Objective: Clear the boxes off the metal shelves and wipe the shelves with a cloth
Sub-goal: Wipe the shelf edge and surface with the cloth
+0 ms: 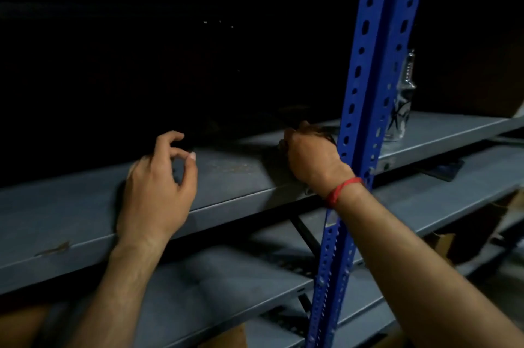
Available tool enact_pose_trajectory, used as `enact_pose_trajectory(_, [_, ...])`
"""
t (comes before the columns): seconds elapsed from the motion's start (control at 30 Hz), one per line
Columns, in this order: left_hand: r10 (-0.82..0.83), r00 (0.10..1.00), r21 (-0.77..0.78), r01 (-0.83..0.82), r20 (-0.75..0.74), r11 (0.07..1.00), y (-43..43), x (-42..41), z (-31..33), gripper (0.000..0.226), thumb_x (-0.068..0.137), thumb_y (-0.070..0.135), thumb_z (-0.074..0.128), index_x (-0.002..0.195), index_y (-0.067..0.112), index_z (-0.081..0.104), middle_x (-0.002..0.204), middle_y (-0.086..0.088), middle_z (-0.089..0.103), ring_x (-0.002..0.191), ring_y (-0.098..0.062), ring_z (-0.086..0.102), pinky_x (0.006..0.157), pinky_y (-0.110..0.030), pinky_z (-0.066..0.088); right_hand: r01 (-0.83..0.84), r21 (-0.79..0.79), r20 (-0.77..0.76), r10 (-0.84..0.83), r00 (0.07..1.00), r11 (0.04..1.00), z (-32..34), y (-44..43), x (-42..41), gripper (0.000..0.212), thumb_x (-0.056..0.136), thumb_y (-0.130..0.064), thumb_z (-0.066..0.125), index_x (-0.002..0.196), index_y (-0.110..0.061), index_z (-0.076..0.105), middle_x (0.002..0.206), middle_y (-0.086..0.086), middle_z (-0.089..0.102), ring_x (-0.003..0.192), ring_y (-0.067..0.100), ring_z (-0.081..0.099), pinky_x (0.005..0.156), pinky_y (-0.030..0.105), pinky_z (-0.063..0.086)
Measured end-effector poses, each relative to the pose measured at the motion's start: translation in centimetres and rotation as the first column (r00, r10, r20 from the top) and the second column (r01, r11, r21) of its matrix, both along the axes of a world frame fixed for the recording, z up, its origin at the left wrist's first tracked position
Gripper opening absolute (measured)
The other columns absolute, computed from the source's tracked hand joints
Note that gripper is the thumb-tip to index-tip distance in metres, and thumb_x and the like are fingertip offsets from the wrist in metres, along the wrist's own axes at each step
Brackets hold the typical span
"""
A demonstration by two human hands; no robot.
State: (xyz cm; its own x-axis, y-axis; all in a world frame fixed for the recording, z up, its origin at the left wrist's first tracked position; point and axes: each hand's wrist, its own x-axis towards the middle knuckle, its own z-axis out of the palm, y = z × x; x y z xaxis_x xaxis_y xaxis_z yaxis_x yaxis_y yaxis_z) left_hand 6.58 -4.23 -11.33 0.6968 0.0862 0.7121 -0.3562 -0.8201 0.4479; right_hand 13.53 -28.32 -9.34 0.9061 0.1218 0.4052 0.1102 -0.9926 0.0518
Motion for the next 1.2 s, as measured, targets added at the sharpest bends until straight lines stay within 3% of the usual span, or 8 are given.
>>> enact_pose_trajectory(0.17, [0.01, 1.0, 0.003, -0.01, -0.005, 1.0, -0.3, 0.0, 0.0, 0.027, 0.097, 0.028, 0.059, 0.122, 0.021, 0.053, 0.101, 0.006, 0.07, 0.097, -0.032, 0.063, 0.084, -0.048, 0.052, -0.182, 0.065, 0.289, 0.156, 0.945, 0.981, -2.3, 0.7, -5.3, 0.033, 0.098, -0.018, 0.055, 0.131, -0.015, 0.056, 0.123, 0.013, 0.054, 0.11, 0.035, 0.056, 0.088, 0.044, 0.048])
enact_pose_trajectory(0.43, [-0.009, 0.999, -0.007, 0.01, 0.047, 1.0, -0.2, 0.1, -0.2, 0.02, 0.097, 0.025, 0.058, 0.116, 0.022, 0.057, 0.095, 0.01, 0.068, 0.095, -0.029, 0.064, 0.085, -0.047, 0.052, -0.424, 0.166, 0.776, 0.148, 0.614, 0.89, -10.7, -0.5, -6.2, 0.034, 0.1, -0.014, 0.059, 0.133, -0.019, 0.053, 0.131, 0.011, 0.044, 0.121, 0.032, 0.047, 0.107, 0.041, 0.044])
enact_pose_trajectory(0.57, [-0.036, 0.996, 0.001, 0.036, 0.086, 0.999, -0.2, 0.2, -0.2, 0.019, 0.094, 0.02, 0.063, 0.113, 0.021, 0.059, 0.092, 0.011, 0.069, 0.092, -0.028, 0.065, 0.085, -0.044, 0.052, -0.41, 0.434, 0.767, -0.09, 0.635, 0.802, -13.9, 1.3, -6.1, 0.028, 0.103, -0.019, 0.054, 0.13, -0.019, 0.054, 0.126, 0.012, 0.046, 0.116, 0.034, 0.051, 0.099, 0.046, 0.048])
enact_pose_trajectory(0.7, [-0.053, 0.997, -0.074, 0.057, 0.065, 0.996, 0.0, 0.3, -0.3, 0.019, 0.094, 0.021, 0.063, 0.113, 0.023, 0.06, 0.093, 0.011, 0.07, 0.093, -0.021, 0.066, 0.08, -0.035, 0.051, -0.471, 0.61, 0.717, -0.191, 0.671, 0.637, -14.5, 6.8, -6.8, 0.03, 0.104, -0.026, 0.047, 0.132, -0.015, 0.052, 0.122, 0.013, 0.044, 0.114, 0.025, 0.047, 0.105, 0.023, 0.038])
enact_pose_trajectory(0.83, [-0.081, 0.995, -0.118, 0.088, 0.06, 0.989, 0.2, 0.3, -0.3, 0.016, 0.095, 0.022, 0.062, 0.111, 0.025, 0.06, 0.093, 0.011, 0.07, 0.092, -0.014, 0.066, 0.073, -0.031, 0.052, -0.511, 0.508, 0.753, -0.069, 0.655, 0.693, -13.5, 12.4, -8.1, 0.034, 0.098, -0.019, 0.061, 0.132, -0.024, 0.055, 0.124, 0.007, 0.044, 0.117, 0.025, 0.044, 0.103, 0.034, 0.042])
enact_pose_trajectory(0.97, [-0.088, 0.995, -0.108, 0.092, 0.042, 0.99, 0.3, 0.2, -0.3, 0.015, 0.095, 0.026, 0.062, 0.109, 0.027, 0.06, 0.092, 0.013, 0.07, 0.088, -0.016, 0.066, 0.074, -0.036, 0.053, -0.452, 0.184, 0.771, 0.157, 0.617, 0.873, -12.9, 7.5, -7.3, 0.032, 0.102, -0.021, 0.056, 0.134, -0.025, 0.055, 0.125, 0.005, 0.047, 0.115, 0.028, 0.049, 0.1, 0.041, 0.046])
enact_pose_trajectory(1.13, [-0.082, 0.996, -0.114, 0.087, 0.042, 0.99, 0.0, 0.2, -0.2, 0.013, 0.095, 0.028, 0.062, 0.108, 0.027, 0.06, 0.09, 0.015, 0.069, 0.077, -0.016, 0.065, 0.069, -0.036, 0.053, -0.268, 0.547, 0.698, -0.255, 0.669, 0.793, -11.4, 1.0, -5.7, 0.03, 0.105, -0.021, 0.048, 0.127, -0.013, 0.065, 0.123, 0.013, 0.049, 0.117, 0.036, 0.044, 0.105, 0.046, 0.042])
enact_pose_trajectory(1.2, [-0.084, 0.995, -0.132, 0.089, 0.046, 0.987, 0.0, 0.4, -0.3, 0.012, 0.095, 0.028, 0.063, 0.107, 0.027, 0.061, 0.09, 0.014, 0.07, 0.079, -0.016, 0.066, 0.069, -0.036, 0.054, -0.278, 0.637, 0.659, -0.32, 0.68, 0.719, -11.1, 2.4, -5.9, 0.028, 0.101, -0.016, 0.053, 0.124, -0.01, 0.067, 0.121, 0.017, 0.053, 0.115, 0.038, 0.046, 0.106, 0.035, 0.039])
